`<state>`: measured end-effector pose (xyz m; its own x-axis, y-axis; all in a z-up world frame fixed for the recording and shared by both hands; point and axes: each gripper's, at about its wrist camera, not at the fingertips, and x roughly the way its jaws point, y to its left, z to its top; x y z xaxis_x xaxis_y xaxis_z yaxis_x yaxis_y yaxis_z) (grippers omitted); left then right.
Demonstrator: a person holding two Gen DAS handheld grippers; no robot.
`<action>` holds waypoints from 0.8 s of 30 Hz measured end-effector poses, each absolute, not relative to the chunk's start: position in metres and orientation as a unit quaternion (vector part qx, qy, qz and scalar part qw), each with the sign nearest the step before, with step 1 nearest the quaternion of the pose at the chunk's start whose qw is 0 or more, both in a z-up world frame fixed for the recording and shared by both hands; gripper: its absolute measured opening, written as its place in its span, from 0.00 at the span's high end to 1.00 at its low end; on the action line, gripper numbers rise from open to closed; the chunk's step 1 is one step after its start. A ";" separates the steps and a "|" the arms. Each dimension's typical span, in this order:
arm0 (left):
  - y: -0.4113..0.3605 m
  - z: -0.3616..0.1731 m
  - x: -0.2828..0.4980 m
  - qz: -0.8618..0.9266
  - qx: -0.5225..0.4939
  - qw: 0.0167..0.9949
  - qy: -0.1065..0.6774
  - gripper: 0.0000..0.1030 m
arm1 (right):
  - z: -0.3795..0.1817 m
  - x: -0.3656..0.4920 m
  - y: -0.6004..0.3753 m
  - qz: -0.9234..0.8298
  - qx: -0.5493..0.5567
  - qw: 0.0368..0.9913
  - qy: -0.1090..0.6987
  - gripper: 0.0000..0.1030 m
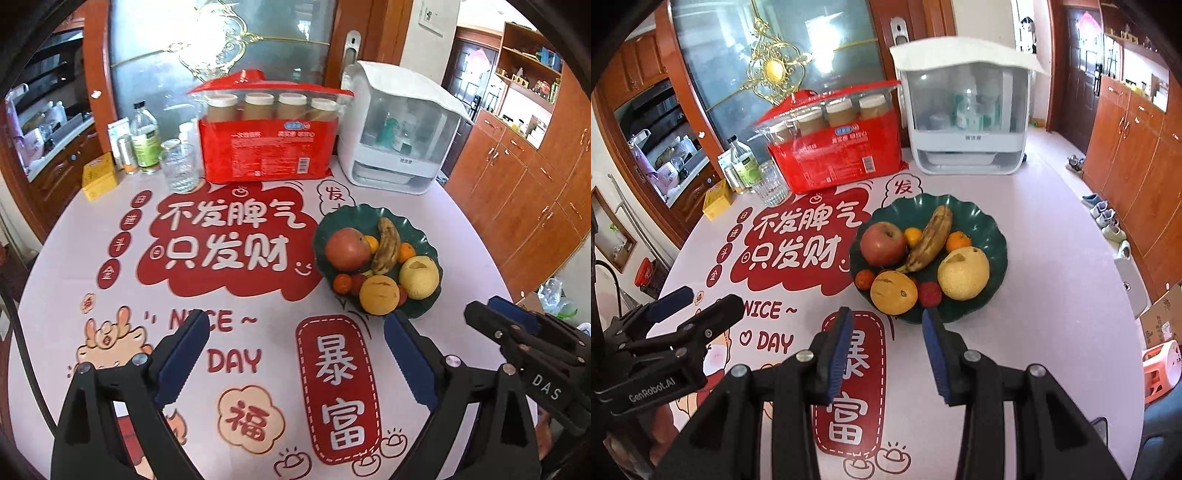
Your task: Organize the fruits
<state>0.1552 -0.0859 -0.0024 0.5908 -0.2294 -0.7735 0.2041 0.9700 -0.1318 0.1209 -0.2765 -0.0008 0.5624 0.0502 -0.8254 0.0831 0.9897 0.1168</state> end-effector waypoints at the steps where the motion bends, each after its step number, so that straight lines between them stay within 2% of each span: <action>1: -0.083 0.000 0.151 -0.118 -0.014 0.894 0.433 0.07 | 0.003 0.116 -0.274 -0.007 0.070 0.883 0.464 0.61; 11: -0.052 0.018 0.099 -0.077 0.010 0.900 0.429 0.06 | 0.018 0.058 -0.248 0.006 0.073 0.892 0.447 0.51; 24: -0.017 0.023 0.016 -0.035 -0.003 0.889 0.457 0.05 | 0.029 -0.006 -0.207 0.044 0.076 0.882 0.462 0.50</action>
